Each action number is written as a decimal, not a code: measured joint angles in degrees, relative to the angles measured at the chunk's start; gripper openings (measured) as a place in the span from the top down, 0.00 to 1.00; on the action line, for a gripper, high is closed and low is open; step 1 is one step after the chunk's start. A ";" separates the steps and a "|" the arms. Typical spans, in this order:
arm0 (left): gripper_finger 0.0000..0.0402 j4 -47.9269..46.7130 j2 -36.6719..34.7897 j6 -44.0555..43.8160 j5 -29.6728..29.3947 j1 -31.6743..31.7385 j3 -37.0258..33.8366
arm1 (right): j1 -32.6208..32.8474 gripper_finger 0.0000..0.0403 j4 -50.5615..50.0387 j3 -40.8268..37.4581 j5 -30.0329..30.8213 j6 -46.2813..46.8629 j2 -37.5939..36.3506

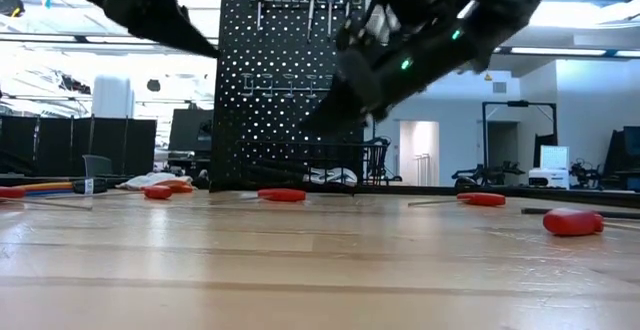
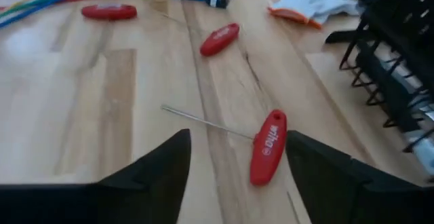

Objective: Hang tools onto peg board
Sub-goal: Hang the red allen wrench on the black pegboard

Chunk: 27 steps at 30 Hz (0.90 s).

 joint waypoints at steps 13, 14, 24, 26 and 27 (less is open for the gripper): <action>0.56 -1.09 8.77 -9.02 0.23 -0.36 -0.02 | -5.02 0.33 -0.41 6.72 1.09 -3.39 8.52; 0.56 -0.46 9.49 -9.30 0.31 -0.36 -0.02 | -5.19 0.33 -0.68 6.72 0.99 -3.45 8.52; 0.56 8.03 18.82 -3.36 2.25 0.35 -0.02 | -6.28 0.37 1.95 8.20 -6.36 -5.89 14.14; 0.56 9.88 20.47 -2.32 2.25 1.07 -0.02 | -6.61 0.40 -0.02 10.04 -7.04 -5.71 15.19; 0.56 10.58 21.14 -1.96 2.28 1.40 0.01 | -6.61 0.41 -2.28 11.40 -7.26 -5.71 15.60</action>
